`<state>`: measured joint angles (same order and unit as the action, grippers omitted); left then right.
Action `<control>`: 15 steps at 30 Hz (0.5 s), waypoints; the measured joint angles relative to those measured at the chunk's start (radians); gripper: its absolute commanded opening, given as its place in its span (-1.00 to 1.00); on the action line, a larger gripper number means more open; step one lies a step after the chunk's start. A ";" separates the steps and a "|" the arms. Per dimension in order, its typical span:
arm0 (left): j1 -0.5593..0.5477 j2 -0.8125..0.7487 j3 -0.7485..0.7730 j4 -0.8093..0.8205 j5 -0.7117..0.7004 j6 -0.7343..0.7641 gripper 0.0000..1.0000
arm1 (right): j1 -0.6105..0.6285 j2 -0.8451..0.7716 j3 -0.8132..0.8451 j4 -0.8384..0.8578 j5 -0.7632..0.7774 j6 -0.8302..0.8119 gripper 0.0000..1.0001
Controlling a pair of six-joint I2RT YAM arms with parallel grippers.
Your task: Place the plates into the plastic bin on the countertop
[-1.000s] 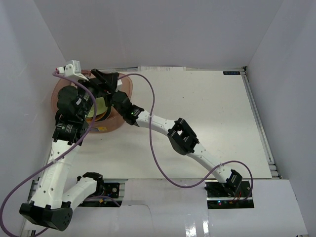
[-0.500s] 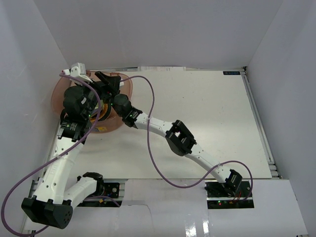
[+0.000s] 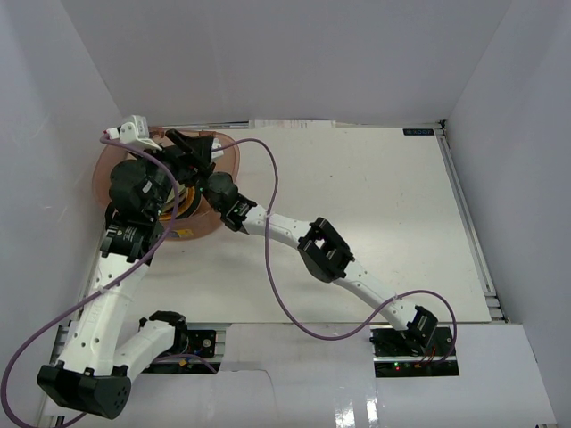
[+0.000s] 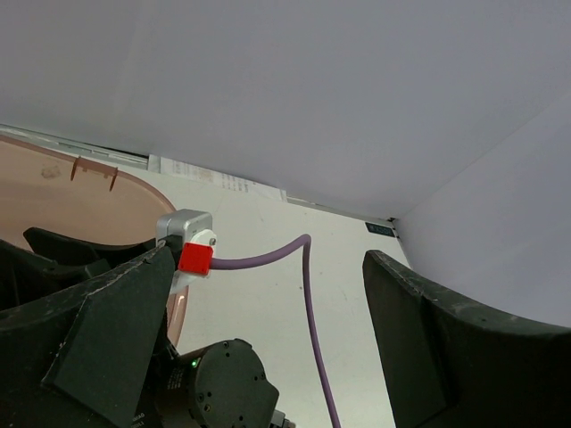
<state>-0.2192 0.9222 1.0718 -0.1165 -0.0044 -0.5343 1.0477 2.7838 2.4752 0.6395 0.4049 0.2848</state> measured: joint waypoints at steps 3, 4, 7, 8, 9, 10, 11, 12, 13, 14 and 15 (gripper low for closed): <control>0.000 -0.004 -0.002 0.006 -0.013 0.004 0.96 | 0.001 -0.016 -0.034 0.021 -0.014 -0.008 0.00; 0.000 -0.004 -0.002 0.006 -0.016 0.006 0.96 | 0.001 -0.026 -0.051 0.023 -0.021 -0.009 0.01; 0.000 -0.007 -0.002 0.005 -0.031 0.015 0.96 | 0.001 -0.066 -0.119 0.021 -0.065 -0.013 0.01; 0.000 -0.010 -0.002 0.005 -0.036 0.018 0.96 | 0.001 -0.081 -0.145 0.021 -0.081 -0.013 0.02; 0.000 -0.013 -0.002 0.005 -0.041 0.020 0.96 | 0.002 -0.105 -0.183 0.018 -0.095 -0.013 0.02; 0.000 -0.019 -0.002 0.005 -0.045 0.023 0.96 | 0.002 -0.130 -0.222 0.015 -0.108 -0.013 0.02; 0.000 -0.026 -0.002 0.004 -0.048 0.025 0.96 | 0.002 -0.159 -0.267 0.017 -0.121 -0.011 0.01; 0.000 -0.032 -0.002 0.005 -0.051 0.026 0.96 | 0.002 -0.191 -0.316 0.016 -0.130 -0.010 -0.04; 0.000 -0.042 -0.002 0.005 -0.055 0.027 0.96 | 0.003 -0.222 -0.359 0.015 -0.143 -0.009 -0.21; 0.000 -0.053 -0.002 0.005 -0.059 0.027 0.96 | 0.003 -0.254 -0.401 0.016 -0.158 -0.007 -0.44; 0.000 -0.065 -0.001 0.005 -0.061 0.028 0.96 | 0.003 -0.284 -0.433 0.016 -0.175 -0.008 -0.65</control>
<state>-0.2192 0.8570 1.0710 -0.1112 -0.0650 -0.5064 1.0504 2.5000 2.0418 0.6552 0.2295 0.2771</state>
